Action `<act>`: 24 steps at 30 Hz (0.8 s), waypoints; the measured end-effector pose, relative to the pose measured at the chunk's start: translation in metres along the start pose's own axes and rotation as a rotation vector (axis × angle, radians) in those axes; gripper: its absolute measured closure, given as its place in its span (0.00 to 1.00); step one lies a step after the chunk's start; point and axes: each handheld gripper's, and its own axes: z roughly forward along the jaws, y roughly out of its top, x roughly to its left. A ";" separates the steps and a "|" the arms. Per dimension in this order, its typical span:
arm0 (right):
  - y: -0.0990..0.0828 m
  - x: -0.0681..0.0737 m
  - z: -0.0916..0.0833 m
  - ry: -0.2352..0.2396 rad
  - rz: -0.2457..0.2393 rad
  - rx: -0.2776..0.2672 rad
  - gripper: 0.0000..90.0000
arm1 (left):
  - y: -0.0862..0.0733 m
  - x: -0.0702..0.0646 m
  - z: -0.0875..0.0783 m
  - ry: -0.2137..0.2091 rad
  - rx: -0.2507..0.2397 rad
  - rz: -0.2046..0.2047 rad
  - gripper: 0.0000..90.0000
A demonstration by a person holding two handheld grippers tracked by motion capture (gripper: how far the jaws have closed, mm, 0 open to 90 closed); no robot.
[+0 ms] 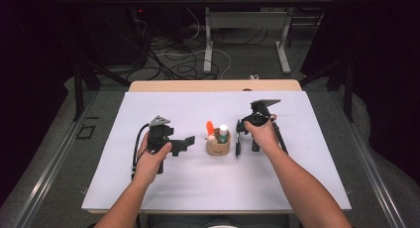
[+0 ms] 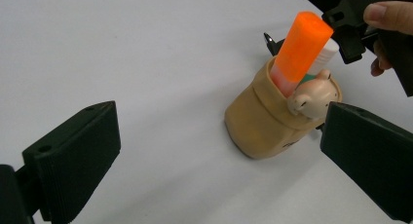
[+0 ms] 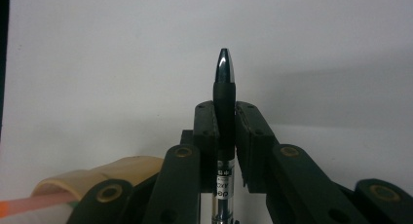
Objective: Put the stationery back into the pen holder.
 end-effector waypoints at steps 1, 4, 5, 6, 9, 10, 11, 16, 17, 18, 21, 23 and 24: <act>-0.001 0.001 -0.003 0.010 -0.012 -0.014 0.89 | 0.001 0.000 -0.001 -0.006 0.000 -0.004 0.01; -0.003 0.002 -0.011 0.045 -0.060 -0.059 0.89 | 0.004 -0.002 -0.003 -0.016 -0.012 -0.026 0.01; -0.004 0.003 -0.013 0.054 -0.072 -0.069 0.89 | 0.005 -0.002 -0.004 -0.030 -0.022 -0.037 0.01; -0.005 0.005 -0.016 0.072 -0.075 -0.063 0.89 | 0.006 -0.002 -0.005 -0.037 -0.028 -0.038 0.01; -0.007 0.009 -0.024 0.104 -0.106 -0.085 0.89 | 0.009 -0.005 -0.007 -0.047 -0.021 -0.037 0.01; -0.008 0.011 -0.027 0.113 -0.122 -0.101 0.89 | 0.009 -0.006 -0.007 -0.050 -0.031 -0.040 0.01; -0.009 0.012 -0.030 0.124 -0.133 -0.110 0.89 | 0.009 -0.007 -0.007 -0.051 -0.034 -0.038 0.01; -0.017 0.024 -0.047 0.160 -0.213 -0.194 0.89 | 0.011 -0.008 -0.009 -0.060 -0.033 -0.027 0.05; -0.019 0.026 -0.051 0.166 -0.234 -0.207 0.89 | 0.011 -0.008 -0.010 -0.062 -0.030 -0.026 0.06; -0.021 0.027 -0.053 0.171 -0.257 -0.227 0.89 | 0.011 -0.008 -0.010 -0.064 -0.031 -0.022 0.08; -0.029 0.034 -0.062 0.174 -0.323 -0.277 0.89 | 0.012 -0.010 -0.012 -0.075 -0.029 -0.015 0.10; -0.034 0.038 -0.066 0.189 -0.349 -0.290 0.89 | 0.012 -0.011 -0.012 -0.082 -0.038 -0.013 0.12; -0.036 0.039 -0.068 0.199 -0.359 -0.298 0.89 | 0.013 -0.012 -0.012 -0.082 -0.038 -0.009 0.14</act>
